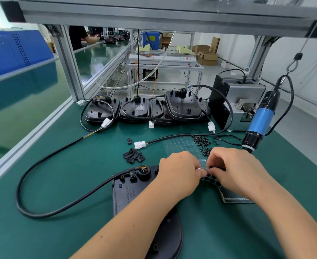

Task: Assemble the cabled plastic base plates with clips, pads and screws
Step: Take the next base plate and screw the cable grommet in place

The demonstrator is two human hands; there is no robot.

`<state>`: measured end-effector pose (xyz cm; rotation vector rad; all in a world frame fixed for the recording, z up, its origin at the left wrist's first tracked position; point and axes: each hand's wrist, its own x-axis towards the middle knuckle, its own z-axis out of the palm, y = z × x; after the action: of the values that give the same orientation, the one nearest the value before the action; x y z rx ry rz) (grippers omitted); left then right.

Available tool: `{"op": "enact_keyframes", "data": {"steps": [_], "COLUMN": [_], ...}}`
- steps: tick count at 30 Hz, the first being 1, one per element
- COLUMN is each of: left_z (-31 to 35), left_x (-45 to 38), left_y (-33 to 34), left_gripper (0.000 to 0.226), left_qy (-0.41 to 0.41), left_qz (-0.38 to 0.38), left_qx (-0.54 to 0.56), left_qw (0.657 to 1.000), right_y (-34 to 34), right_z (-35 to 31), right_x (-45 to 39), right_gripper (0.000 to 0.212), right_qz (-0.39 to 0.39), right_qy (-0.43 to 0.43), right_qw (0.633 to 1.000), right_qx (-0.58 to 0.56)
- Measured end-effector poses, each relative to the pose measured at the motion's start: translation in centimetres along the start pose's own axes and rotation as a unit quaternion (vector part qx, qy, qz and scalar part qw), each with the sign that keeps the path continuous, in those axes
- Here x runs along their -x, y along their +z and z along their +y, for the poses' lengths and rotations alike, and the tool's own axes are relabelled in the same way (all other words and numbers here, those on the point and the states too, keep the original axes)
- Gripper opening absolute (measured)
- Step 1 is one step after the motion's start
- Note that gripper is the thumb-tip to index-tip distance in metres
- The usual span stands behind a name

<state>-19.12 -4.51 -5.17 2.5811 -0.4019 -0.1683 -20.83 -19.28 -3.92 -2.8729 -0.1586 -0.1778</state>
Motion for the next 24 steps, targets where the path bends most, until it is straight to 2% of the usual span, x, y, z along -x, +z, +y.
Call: {"op": "enact_keyframes", "data": {"steps": [9,15,24], "left_z": [0.0,-0.1,-0.1], "left_x": [0.1,0.1,0.2], "left_y": [-0.1,-0.2,-0.4], "left_gripper": [0.028,0.029,0.031], "left_qy": [0.003,0.006,0.011], "left_qz": [-0.006,-0.007,-0.021], "left_qx": [0.001,-0.001,0.009], "left_qw": [1.0,1.0,1.0], "right_y": [-0.1,-0.8,-1.3], "right_z": [0.7,1.0,0.8], "right_x": [-0.4,-0.3,0.1], "right_gripper": [0.031,0.019,0.017], "right_qz": [0.005,-0.02,-0.026], "right_qy": [-0.014,-0.032,-0.047], "right_qw": [0.999,0.996,0.994], "right_qx": [-0.037,-0.081,-0.094]}}
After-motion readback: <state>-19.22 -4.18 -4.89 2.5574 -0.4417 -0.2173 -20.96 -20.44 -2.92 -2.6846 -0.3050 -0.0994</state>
